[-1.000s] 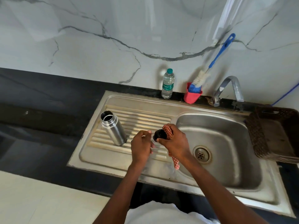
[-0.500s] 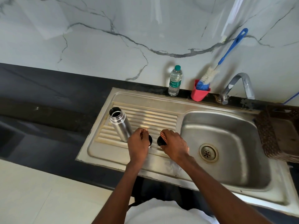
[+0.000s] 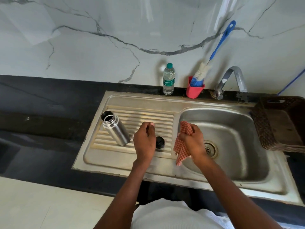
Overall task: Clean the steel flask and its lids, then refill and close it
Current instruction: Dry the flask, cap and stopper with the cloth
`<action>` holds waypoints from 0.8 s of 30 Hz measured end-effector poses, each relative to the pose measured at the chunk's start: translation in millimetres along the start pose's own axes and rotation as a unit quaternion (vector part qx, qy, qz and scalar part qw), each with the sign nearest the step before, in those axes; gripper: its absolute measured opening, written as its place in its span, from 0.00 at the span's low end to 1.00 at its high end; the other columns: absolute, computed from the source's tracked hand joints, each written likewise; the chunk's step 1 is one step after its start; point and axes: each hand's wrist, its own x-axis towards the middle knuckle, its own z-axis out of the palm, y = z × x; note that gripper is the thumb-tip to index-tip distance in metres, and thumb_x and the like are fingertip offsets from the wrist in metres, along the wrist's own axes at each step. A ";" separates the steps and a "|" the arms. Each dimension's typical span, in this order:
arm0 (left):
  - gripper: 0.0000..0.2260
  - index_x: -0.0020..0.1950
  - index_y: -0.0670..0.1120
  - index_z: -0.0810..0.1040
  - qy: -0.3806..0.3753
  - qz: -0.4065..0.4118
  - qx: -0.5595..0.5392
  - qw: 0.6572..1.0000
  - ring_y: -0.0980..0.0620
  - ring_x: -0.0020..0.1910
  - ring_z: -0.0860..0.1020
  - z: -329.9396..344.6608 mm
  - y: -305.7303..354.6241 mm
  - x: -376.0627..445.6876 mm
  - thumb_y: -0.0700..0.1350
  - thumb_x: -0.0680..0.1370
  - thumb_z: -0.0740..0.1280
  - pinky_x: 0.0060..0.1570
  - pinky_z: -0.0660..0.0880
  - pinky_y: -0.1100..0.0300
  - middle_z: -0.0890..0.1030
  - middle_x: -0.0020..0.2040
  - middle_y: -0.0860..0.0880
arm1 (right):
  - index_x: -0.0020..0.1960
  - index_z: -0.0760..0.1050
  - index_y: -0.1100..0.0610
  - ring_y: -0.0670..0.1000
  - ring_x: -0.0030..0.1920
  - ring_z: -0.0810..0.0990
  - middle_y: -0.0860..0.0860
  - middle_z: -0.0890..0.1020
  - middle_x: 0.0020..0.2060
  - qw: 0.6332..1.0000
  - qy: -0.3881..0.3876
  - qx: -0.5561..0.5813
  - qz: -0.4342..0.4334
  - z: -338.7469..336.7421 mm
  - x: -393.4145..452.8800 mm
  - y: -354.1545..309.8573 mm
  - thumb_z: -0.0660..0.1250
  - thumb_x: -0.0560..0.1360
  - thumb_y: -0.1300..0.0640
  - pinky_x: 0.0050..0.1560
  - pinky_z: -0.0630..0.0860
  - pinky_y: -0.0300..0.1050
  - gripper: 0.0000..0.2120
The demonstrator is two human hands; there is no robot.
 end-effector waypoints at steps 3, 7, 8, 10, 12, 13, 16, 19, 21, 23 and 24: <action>0.09 0.52 0.50 0.81 -0.062 0.002 -0.017 0.998 0.55 0.41 0.82 31.2 27.6 -2.7 0.53 0.86 0.65 0.42 0.79 0.57 0.84 0.41 0.54 | 0.67 0.76 0.63 0.66 0.61 0.81 0.64 0.83 0.58 0.960 -0.033 0.261 0.100 -42.0 7.7 -5.2 0.69 0.73 0.71 0.63 0.79 0.66 0.22; 0.13 0.55 0.52 0.84 -0.290 -0.131 -0.116 0.941 0.55 0.51 0.85 82.1 72.6 -2.6 0.60 0.81 0.70 0.47 0.77 0.61 0.86 0.49 0.55 | 0.68 0.75 0.69 0.69 0.64 0.79 0.68 0.80 0.64 0.929 -0.072 0.347 0.111 -94.8 3.0 -12.0 0.70 0.74 0.67 0.62 0.76 0.72 0.22; 0.14 0.56 0.50 0.84 -0.347 -0.171 -0.144 0.911 0.54 0.50 0.85 96.0 82.0 -2.7 0.60 0.81 0.70 0.46 0.79 0.60 0.87 0.48 0.54 | 0.67 0.75 0.69 0.69 0.62 0.81 0.69 0.80 0.62 0.934 -0.065 0.339 0.095 -109.4 0.6 -14.6 0.70 0.76 0.67 0.58 0.79 0.70 0.20; 0.12 0.55 0.45 0.84 -0.406 -0.195 -0.159 0.878 0.53 0.47 0.84 119.3 93.1 -5.3 0.53 0.82 0.71 0.44 0.79 0.59 0.87 0.47 0.50 | 0.65 0.78 0.68 0.67 0.58 0.83 0.68 0.82 0.59 0.954 -0.039 0.295 0.044 -131.3 -2.9 -20.8 0.69 0.77 0.68 0.52 0.83 0.62 0.16; 0.06 0.52 0.41 0.82 -0.417 -0.172 -0.160 0.878 0.56 0.42 0.81 146.5 102.8 -11.1 0.44 0.81 0.73 0.41 0.78 0.61 0.84 0.43 0.48 | 0.61 0.81 0.61 0.62 0.56 0.85 0.60 0.86 0.54 0.984 0.021 0.174 -0.020 -157.8 -2.4 -21.6 0.70 0.77 0.67 0.52 0.83 0.57 0.13; 0.05 0.50 0.40 0.81 -0.416 -0.154 -0.159 0.882 0.58 0.38 0.80 162.5 109.3 -14.4 0.41 0.80 0.73 0.39 0.77 0.63 0.82 0.40 0.49 | 0.60 0.82 0.56 0.57 0.55 0.86 0.54 0.87 0.52 0.994 0.064 0.069 -0.055 -173.2 -2.2 -23.1 0.71 0.77 0.65 0.54 0.84 0.56 0.13; 0.03 0.48 0.42 0.81 -0.422 -0.127 -0.149 0.885 0.59 0.36 0.81 206.2 133.7 -18.2 0.40 0.80 0.73 0.36 0.76 0.66 0.84 0.37 0.53 | 0.59 0.82 0.48 0.46 0.50 0.85 0.45 0.87 0.48 0.974 0.129 -0.157 -0.097 -223.2 -1.4 -27.9 0.76 0.75 0.55 0.53 0.83 0.50 0.13; 0.04 0.49 0.42 0.84 -0.440 -0.103 -0.143 0.880 0.61 0.39 0.83 255.6 165.5 -23.5 0.43 0.79 0.75 0.37 0.77 0.67 0.86 0.41 0.53 | 0.57 0.81 0.49 0.43 0.47 0.85 0.46 0.86 0.48 0.977 0.160 -0.100 -0.099 -276.4 -1.6 -42.2 0.79 0.74 0.56 0.45 0.80 0.38 0.14; 0.04 0.51 0.43 0.85 -0.422 -0.091 -0.142 0.891 0.56 0.42 0.84 293.6 178.0 -25.7 0.44 0.79 0.75 0.39 0.78 0.64 0.87 0.45 0.50 | 0.56 0.80 0.52 0.43 0.47 0.85 0.49 0.86 0.50 0.975 0.192 -0.028 -0.105 -305.8 10.1 -52.6 0.77 0.75 0.61 0.43 0.79 0.34 0.13; 0.03 0.51 0.44 0.84 -0.388 -0.090 -0.126 0.908 0.53 0.44 0.83 329.3 184.7 -29.7 0.42 0.81 0.72 0.43 0.78 0.60 0.86 0.47 0.47 | 0.57 0.80 0.54 0.48 0.50 0.85 0.53 0.86 0.51 0.963 0.240 -0.009 -0.120 -328.1 30.5 -60.5 0.75 0.76 0.63 0.49 0.81 0.41 0.12; 0.04 0.52 0.42 0.84 -0.368 -0.097 -0.103 0.919 0.51 0.45 0.83 345.2 183.7 -31.9 0.42 0.82 0.71 0.47 0.78 0.57 0.86 0.48 0.47 | 0.57 0.80 0.54 0.50 0.51 0.85 0.53 0.86 0.52 0.958 0.258 -0.017 -0.123 -337.6 44.3 -63.2 0.75 0.76 0.63 0.52 0.81 0.45 0.11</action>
